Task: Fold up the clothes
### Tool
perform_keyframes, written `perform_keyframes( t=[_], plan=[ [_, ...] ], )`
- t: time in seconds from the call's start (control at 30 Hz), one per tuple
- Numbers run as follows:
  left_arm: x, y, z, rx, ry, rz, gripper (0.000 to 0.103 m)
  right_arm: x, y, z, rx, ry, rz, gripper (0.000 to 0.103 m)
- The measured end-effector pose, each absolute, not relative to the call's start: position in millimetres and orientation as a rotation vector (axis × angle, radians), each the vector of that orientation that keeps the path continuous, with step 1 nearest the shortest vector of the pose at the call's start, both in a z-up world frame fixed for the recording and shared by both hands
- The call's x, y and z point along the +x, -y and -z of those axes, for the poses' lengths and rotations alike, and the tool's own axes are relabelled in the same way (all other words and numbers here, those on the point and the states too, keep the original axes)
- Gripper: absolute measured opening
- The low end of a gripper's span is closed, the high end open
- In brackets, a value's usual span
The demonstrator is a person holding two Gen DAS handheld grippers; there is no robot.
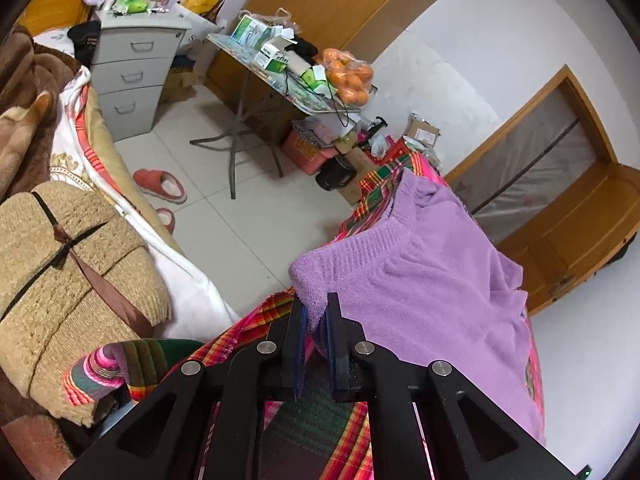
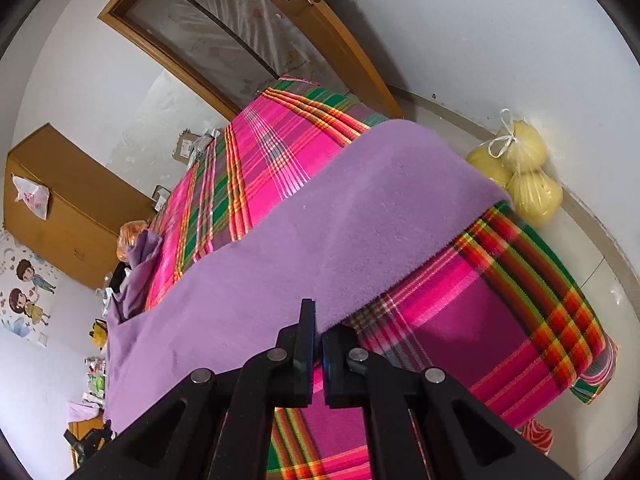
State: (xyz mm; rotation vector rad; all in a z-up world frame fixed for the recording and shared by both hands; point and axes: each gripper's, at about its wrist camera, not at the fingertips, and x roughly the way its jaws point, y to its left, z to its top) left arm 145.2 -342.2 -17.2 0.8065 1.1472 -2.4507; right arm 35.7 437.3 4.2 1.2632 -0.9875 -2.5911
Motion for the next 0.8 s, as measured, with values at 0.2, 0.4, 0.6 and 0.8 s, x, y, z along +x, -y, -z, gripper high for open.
perform_keyframes(
  t=[0.2,0.4,0.6,0.8],
  plan=[
    [147.0,344.4,12.7,0.809,-1.19,2.455,0.011,38.6,-440.1,-5.4,1.249,0.995,2.584,0.003],
    [164.8,349.8,-4.9,0.723,-1.16,2.402,0.014,43.3,-449.1,-10.8,1.223,1.016,2.611,0.019],
    [153.5,318.0,-34.3,0.674,-1.067,2.526,0.014,44.5,-476.5,-12.9,1.109,1.173,2.679,0.034],
    [93.1,233.6,-43.0,0.915,-0.875,2.814,0.014,34.5,-504.8,-1.7,1.081,1.343,2.692,0.03]
  ],
)
